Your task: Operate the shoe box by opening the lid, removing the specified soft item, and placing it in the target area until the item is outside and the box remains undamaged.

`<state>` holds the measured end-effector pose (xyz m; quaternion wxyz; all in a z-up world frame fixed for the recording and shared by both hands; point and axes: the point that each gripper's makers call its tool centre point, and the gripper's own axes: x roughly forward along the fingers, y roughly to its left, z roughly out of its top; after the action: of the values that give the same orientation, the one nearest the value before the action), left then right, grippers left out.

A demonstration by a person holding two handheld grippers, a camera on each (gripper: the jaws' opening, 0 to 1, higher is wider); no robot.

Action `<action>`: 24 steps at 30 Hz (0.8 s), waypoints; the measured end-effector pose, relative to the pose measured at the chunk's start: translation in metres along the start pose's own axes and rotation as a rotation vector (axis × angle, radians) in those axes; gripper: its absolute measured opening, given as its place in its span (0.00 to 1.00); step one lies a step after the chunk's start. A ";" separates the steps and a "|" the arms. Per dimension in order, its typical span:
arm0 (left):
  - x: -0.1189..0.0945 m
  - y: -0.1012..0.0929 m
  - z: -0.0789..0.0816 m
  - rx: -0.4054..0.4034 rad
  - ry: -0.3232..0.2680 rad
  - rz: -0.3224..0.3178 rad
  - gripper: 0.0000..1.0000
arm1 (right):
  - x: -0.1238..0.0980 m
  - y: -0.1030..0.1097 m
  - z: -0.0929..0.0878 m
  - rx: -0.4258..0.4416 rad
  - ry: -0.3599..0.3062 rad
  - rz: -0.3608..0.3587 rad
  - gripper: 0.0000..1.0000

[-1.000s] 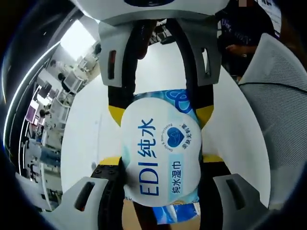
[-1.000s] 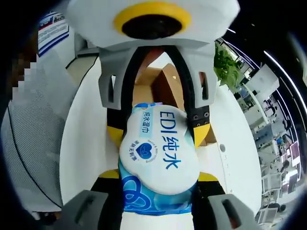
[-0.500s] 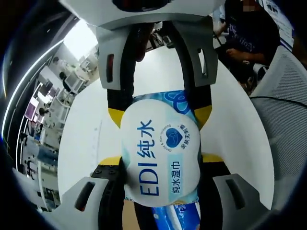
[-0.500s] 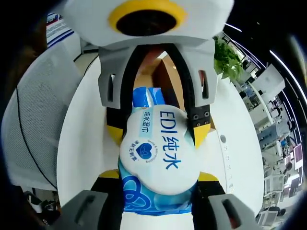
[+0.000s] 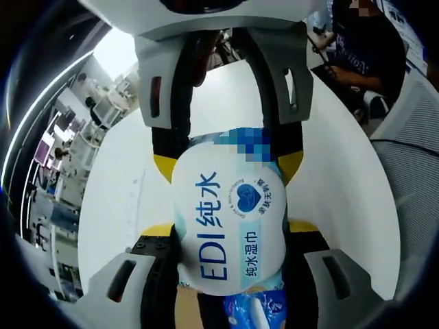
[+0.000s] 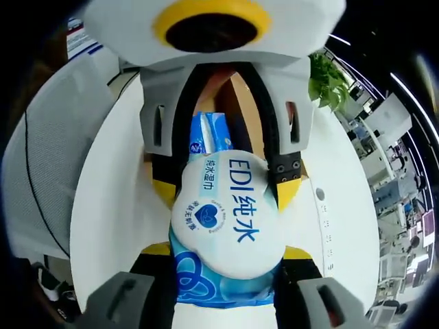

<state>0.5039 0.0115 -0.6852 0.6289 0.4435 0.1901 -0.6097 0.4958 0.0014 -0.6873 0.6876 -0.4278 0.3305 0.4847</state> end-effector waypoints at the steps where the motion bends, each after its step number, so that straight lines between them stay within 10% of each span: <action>1: 0.002 0.000 -0.001 -0.002 0.002 0.000 0.60 | 0.001 0.000 -0.001 -0.001 0.000 0.001 0.53; 24: 0.032 0.004 -0.030 -0.060 0.058 -0.020 0.60 | 0.041 -0.007 -0.014 -0.015 -0.005 0.052 0.54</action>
<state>0.5226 0.0152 -0.7251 0.6300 0.4400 0.2306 -0.5969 0.5149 0.0030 -0.7273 0.6726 -0.4230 0.3360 0.5058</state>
